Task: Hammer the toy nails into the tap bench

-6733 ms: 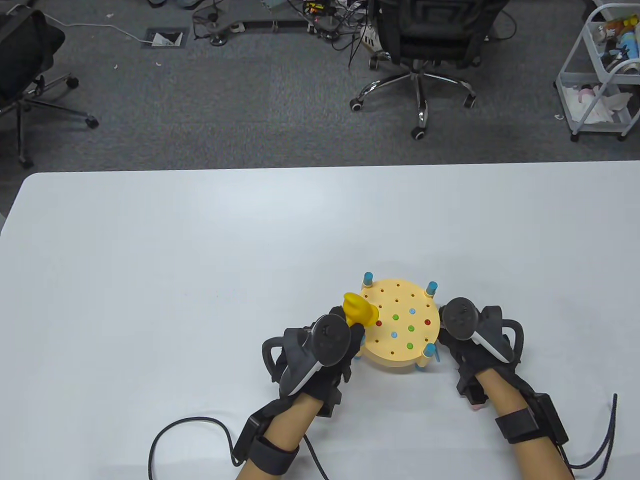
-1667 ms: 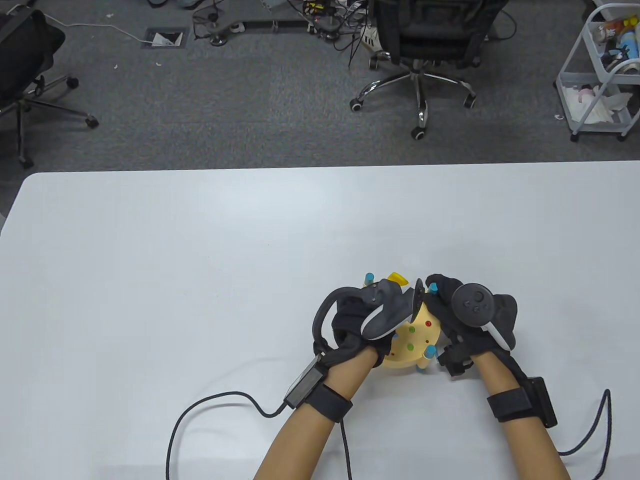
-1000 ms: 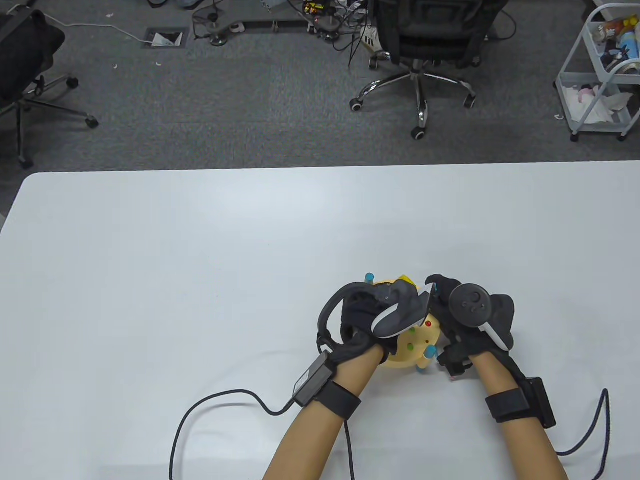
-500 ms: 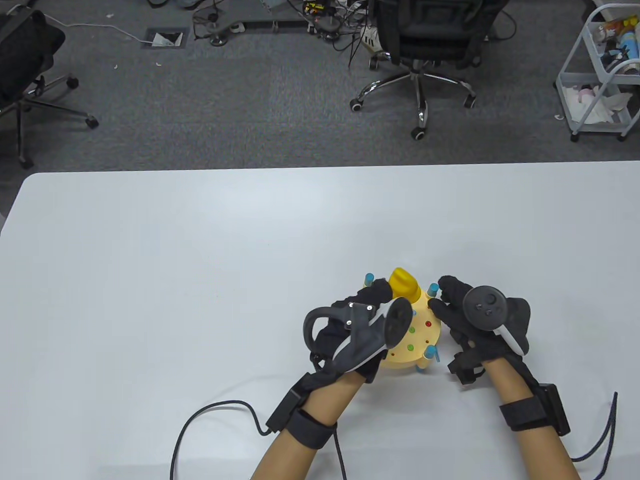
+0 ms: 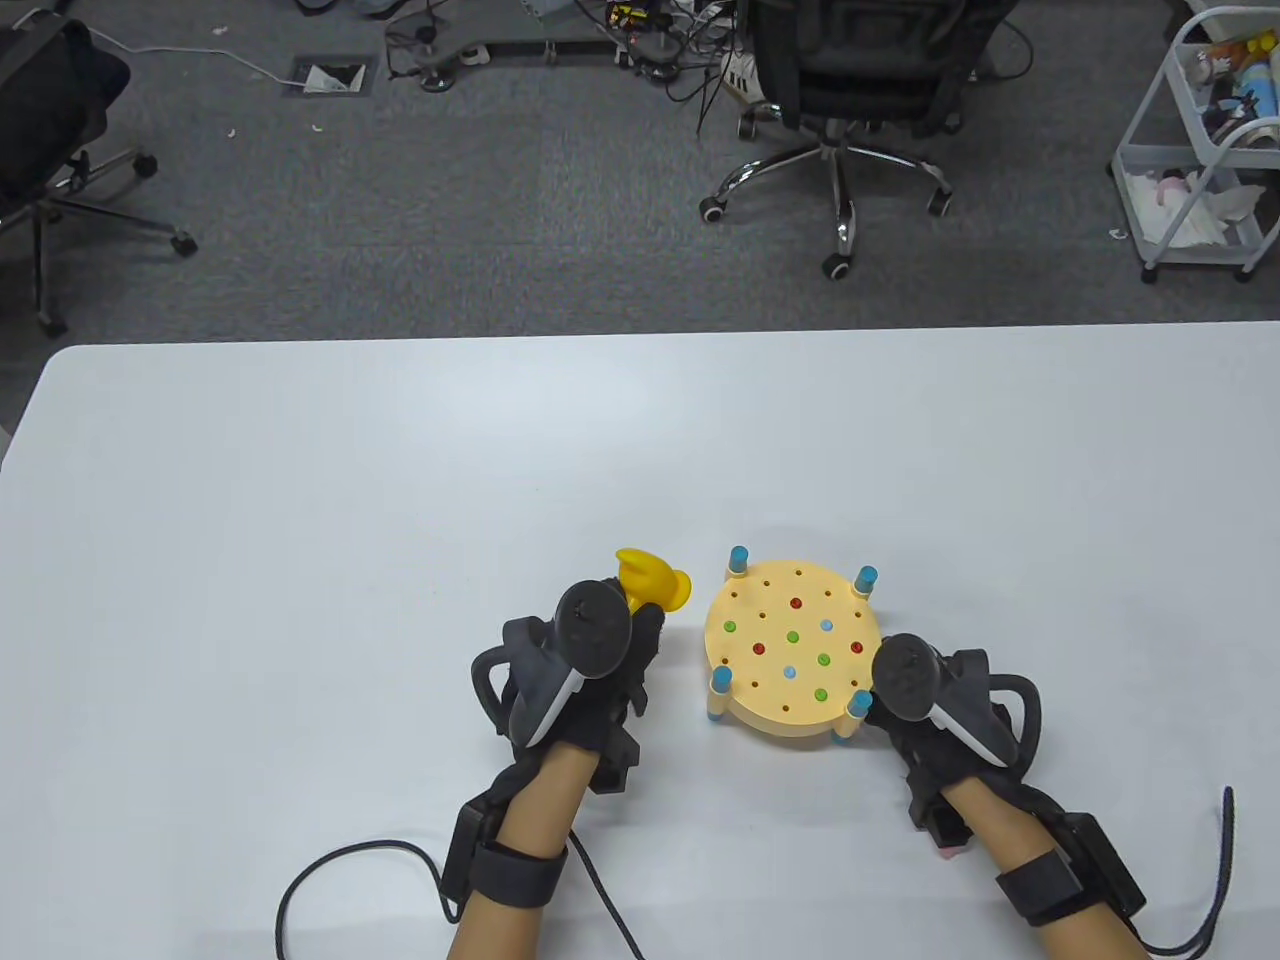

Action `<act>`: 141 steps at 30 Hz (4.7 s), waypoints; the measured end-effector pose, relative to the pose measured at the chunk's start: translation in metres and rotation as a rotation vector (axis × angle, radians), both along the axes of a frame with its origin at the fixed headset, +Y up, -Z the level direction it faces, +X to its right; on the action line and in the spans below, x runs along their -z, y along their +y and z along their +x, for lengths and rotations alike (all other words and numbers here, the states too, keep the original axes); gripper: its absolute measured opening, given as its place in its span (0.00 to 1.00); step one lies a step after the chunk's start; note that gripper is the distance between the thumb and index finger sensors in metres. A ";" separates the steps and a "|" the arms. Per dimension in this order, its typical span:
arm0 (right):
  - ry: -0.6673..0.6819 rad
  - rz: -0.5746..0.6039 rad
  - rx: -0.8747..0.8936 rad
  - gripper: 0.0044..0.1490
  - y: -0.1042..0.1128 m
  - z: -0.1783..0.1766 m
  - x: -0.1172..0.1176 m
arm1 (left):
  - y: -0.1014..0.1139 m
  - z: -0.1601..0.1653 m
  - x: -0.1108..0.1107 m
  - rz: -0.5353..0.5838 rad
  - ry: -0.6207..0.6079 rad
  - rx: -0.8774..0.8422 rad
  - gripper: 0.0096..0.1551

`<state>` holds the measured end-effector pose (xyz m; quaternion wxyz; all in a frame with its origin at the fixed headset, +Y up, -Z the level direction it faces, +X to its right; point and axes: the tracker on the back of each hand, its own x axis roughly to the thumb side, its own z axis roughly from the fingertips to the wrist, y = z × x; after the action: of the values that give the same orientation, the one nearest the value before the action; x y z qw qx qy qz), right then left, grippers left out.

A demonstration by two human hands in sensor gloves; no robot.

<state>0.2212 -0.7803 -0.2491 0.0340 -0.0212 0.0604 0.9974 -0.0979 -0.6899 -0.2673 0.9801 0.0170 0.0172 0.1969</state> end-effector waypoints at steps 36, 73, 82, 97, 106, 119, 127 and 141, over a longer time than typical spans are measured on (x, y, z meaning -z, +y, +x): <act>0.075 0.437 0.411 0.25 0.087 0.038 -0.008 | -0.002 0.003 0.000 -0.013 -0.034 -0.005 0.39; 0.182 -0.024 -0.251 0.24 0.098 -0.136 0.070 | -0.003 0.002 0.001 -0.038 -0.047 -0.018 0.39; 0.187 -0.058 -0.281 0.25 0.088 -0.140 0.071 | -0.003 0.002 0.001 -0.036 -0.050 -0.015 0.39; -0.076 0.261 0.026 0.45 0.108 -0.026 0.057 | 0.000 0.021 -0.004 0.114 -0.173 0.045 0.38; -0.022 0.211 0.402 0.38 0.038 0.007 0.054 | 0.009 0.070 0.005 0.185 -0.286 0.162 0.38; -0.034 0.233 0.420 0.35 0.029 0.007 0.054 | 0.018 0.114 0.012 0.251 -0.325 0.657 0.37; -0.038 0.235 0.422 0.35 0.028 0.008 0.054 | -0.004 0.111 0.023 0.102 -0.399 0.525 0.37; -0.039 0.243 0.493 0.44 0.030 0.018 0.051 | -0.018 -0.004 0.023 -0.060 -0.007 -0.252 0.38</act>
<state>0.2394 -0.7499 -0.2997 0.2792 -0.0208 -0.0572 0.9583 -0.1018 -0.7079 -0.2906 0.9477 -0.0156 0.0215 0.3180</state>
